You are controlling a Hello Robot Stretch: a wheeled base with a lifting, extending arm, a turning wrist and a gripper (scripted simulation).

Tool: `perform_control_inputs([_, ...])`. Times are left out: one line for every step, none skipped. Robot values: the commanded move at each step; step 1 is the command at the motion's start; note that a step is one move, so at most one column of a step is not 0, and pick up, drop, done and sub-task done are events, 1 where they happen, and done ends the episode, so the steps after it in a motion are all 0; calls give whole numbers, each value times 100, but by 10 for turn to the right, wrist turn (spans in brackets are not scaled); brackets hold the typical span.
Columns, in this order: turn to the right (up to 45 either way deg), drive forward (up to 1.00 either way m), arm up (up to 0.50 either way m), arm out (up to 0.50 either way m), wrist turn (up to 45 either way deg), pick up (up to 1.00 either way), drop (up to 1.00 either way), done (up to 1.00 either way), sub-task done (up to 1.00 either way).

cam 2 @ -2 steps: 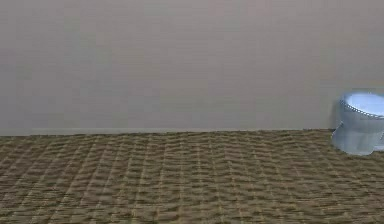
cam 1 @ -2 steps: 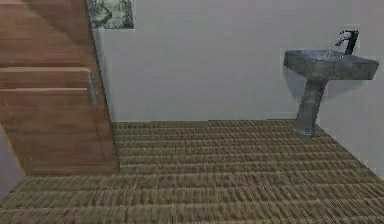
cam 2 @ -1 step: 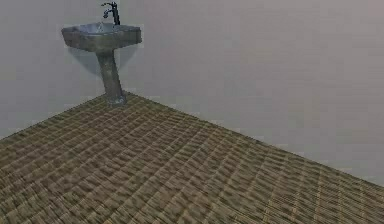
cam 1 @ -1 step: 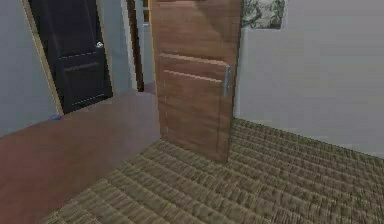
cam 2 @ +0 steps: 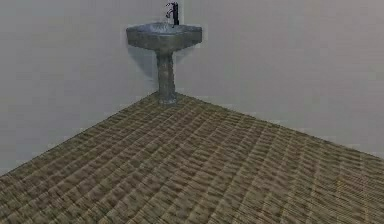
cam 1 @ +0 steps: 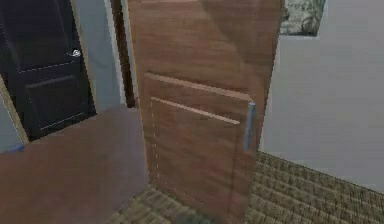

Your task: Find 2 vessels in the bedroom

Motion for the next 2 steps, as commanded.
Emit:
perform_control_inputs([-390, 0, 0, 0, 0, 0, 0, 0, 0])
perform_control_inputs([0, 100, 0, 0, 0, 0, 0, 0, 0])
